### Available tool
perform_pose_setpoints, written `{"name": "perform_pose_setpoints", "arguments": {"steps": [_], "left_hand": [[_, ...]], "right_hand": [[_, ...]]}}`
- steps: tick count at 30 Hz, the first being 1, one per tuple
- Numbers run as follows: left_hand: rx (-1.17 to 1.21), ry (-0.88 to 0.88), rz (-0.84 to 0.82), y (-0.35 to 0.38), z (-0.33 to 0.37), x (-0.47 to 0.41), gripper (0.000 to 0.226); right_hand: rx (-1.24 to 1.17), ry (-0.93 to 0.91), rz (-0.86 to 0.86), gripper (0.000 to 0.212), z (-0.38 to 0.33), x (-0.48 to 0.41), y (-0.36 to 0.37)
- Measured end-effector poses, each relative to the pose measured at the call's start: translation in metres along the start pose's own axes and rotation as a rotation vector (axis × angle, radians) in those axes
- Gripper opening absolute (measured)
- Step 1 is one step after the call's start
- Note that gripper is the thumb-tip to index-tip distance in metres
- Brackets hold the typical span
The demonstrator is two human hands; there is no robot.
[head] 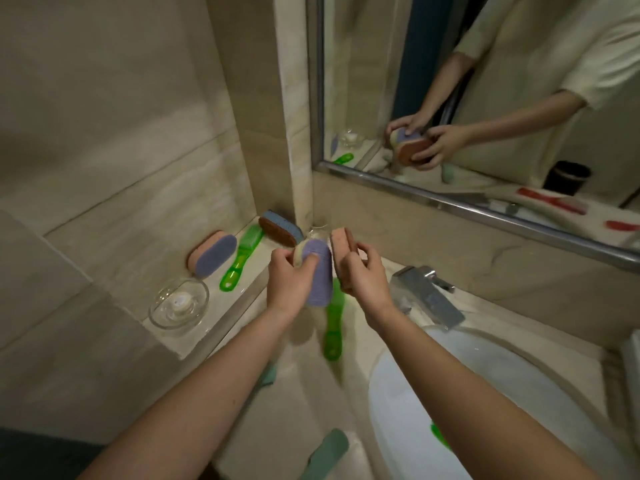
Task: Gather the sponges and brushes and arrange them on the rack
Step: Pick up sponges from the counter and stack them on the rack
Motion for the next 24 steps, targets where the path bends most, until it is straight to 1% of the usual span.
{"name": "perform_pose_setpoints", "arguments": {"steps": [2,5,7,10,13,14,19,22,24], "left_hand": [[0.077,-0.022,-0.031,0.009,0.021,0.011,0.036],[0.189,-0.075,-0.127,0.029,0.052,0.027,0.042],[0.255,-0.087,-0.203,0.044,0.075,0.043,0.039],[0.293,-0.057,-0.332,0.069,0.108,0.07,0.034],[0.324,-0.038,-0.525,0.101,0.137,0.098,0.054],[0.332,-0.03,-0.57,0.111,0.146,0.106,0.055],[0.397,-0.021,-0.767,0.17,0.192,0.155,0.042],[0.426,0.013,-0.861,0.202,0.22,0.19,0.036],[0.448,0.038,-0.903,0.22,0.238,0.211,0.037]], "right_hand": [[-0.053,-0.038,0.027,0.053,-0.016,0.018,-0.014],[-0.112,-0.083,0.062,0.064,-0.033,0.042,-0.041],[-0.139,-0.112,0.094,0.06,-0.042,0.054,-0.063],[-0.187,-0.158,0.155,0.05,-0.057,0.072,-0.102],[-0.219,-0.196,0.208,0.046,-0.074,0.095,-0.145],[-0.231,-0.209,0.228,0.047,-0.079,0.103,-0.16],[-0.232,-0.294,0.345,0.047,-0.105,0.145,-0.24],[-0.211,-0.348,0.382,0.034,-0.12,0.172,-0.283],[-0.188,-0.373,0.409,0.026,-0.129,0.188,-0.311]]}}
Point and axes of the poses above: each hand's wrist, its own x-axis away from the middle knuckle, its own y-axis out of the palm, z = x × y, the point moved 4 cm from there along -x, towards the middle knuckle, and after that the axes turned 8 degrees about -z, right-handed, at the moved point
